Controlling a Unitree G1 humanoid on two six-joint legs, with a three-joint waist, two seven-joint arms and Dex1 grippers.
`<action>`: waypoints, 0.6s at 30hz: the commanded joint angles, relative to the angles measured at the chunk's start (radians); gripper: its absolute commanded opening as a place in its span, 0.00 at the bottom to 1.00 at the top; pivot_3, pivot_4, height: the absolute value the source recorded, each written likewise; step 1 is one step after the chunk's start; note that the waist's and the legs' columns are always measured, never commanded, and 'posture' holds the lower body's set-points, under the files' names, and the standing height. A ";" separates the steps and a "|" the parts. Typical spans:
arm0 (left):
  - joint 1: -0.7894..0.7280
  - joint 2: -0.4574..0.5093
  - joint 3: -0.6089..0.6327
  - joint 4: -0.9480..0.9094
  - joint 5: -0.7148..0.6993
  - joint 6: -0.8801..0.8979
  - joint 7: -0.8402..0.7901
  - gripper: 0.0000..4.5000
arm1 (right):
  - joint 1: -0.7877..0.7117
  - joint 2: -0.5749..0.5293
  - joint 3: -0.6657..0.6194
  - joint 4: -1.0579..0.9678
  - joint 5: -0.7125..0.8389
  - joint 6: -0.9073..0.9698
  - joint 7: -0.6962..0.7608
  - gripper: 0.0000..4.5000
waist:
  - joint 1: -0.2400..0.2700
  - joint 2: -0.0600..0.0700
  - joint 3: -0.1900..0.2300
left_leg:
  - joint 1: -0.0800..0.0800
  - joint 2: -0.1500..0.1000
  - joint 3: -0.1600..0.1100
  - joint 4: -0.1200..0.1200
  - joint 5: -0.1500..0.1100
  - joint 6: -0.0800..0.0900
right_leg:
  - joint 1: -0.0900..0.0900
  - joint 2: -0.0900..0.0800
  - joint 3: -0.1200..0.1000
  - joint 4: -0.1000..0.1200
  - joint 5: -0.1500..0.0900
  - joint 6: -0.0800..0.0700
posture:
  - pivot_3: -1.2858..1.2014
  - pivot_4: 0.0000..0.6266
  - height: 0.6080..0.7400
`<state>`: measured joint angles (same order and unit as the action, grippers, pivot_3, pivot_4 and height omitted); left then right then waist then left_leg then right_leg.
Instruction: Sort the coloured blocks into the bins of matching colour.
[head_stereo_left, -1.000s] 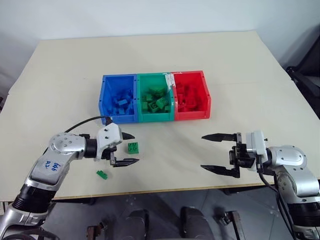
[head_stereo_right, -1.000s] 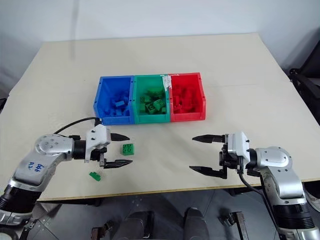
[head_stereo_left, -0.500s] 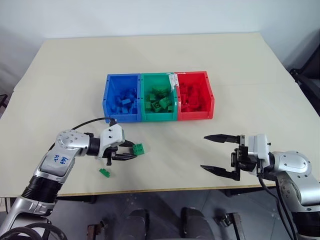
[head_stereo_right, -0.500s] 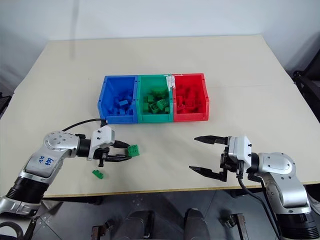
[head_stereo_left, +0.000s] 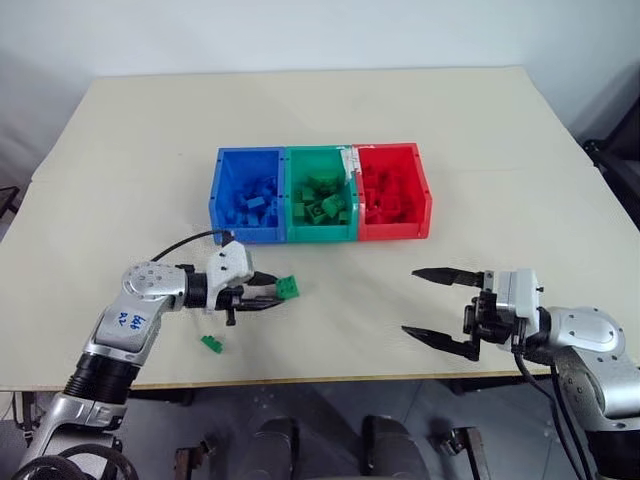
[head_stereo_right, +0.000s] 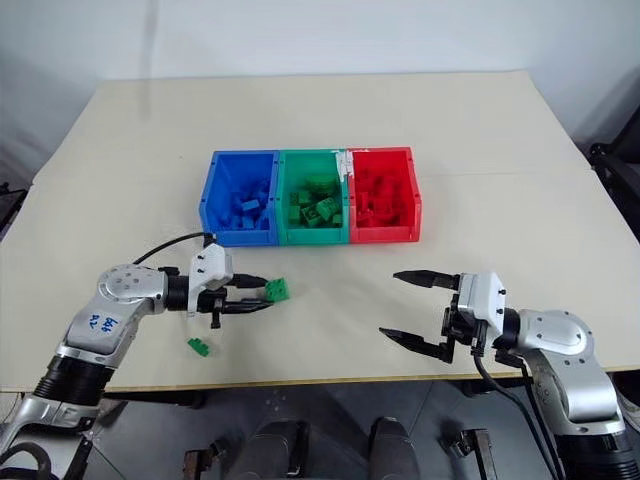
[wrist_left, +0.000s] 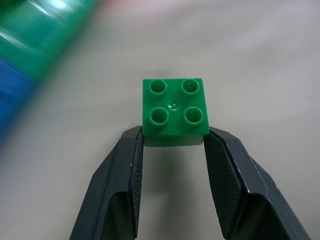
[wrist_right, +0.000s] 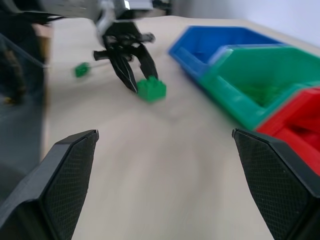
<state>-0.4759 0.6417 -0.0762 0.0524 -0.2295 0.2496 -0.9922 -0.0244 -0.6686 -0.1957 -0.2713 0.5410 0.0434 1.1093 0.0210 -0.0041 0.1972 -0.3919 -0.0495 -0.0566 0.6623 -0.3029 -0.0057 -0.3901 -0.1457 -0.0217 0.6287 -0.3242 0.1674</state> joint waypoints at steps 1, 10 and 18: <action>-0.112 -0.064 0.072 -0.023 -0.047 0.063 0.109 0.36 | 0.040 0.029 -0.108 -0.072 0.044 0.009 -0.111 1.00 | 0.007 0.000 0.000 | 0.000 0.000 0.000 0.001 0.000 0.000 | 0.000 0.000 0.000 0.000 0.000 0.000 | 0.52 0.24 1.00; -0.412 -0.294 0.027 0.348 0.060 -0.072 0.261 0.36 | 0.074 0.062 -0.149 -0.131 0.036 0.020 -0.243 1.00 | 0.003 -0.001 -0.001 | 0.000 -0.003 0.000 0.002 0.000 0.001 | 0.003 0.000 0.000 0.000 0.001 0.002 | 0.52 0.24 1.00; -0.509 -0.350 0.031 0.529 0.103 -0.169 0.306 0.63 | 0.077 0.067 -0.123 -0.174 0.031 0.027 -0.288 1.00 | 0.001 -0.001 0.000 | 0.000 -0.003 0.002 0.001 0.000 0.001 | 0.000 0.000 0.001 0.000 0.001 0.003 | 0.52 0.24 1.00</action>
<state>-0.9766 0.2810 -0.0573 0.6031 -0.1251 0.1136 -0.6735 0.0523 -0.6031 -0.3143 -0.4079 0.5691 0.0727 0.8295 0.0221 -0.0055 0.1967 -0.3930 -0.0521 -0.0542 0.6633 -0.3031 -0.0042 -0.3902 -0.1461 -0.0211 0.6286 -0.3229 0.1699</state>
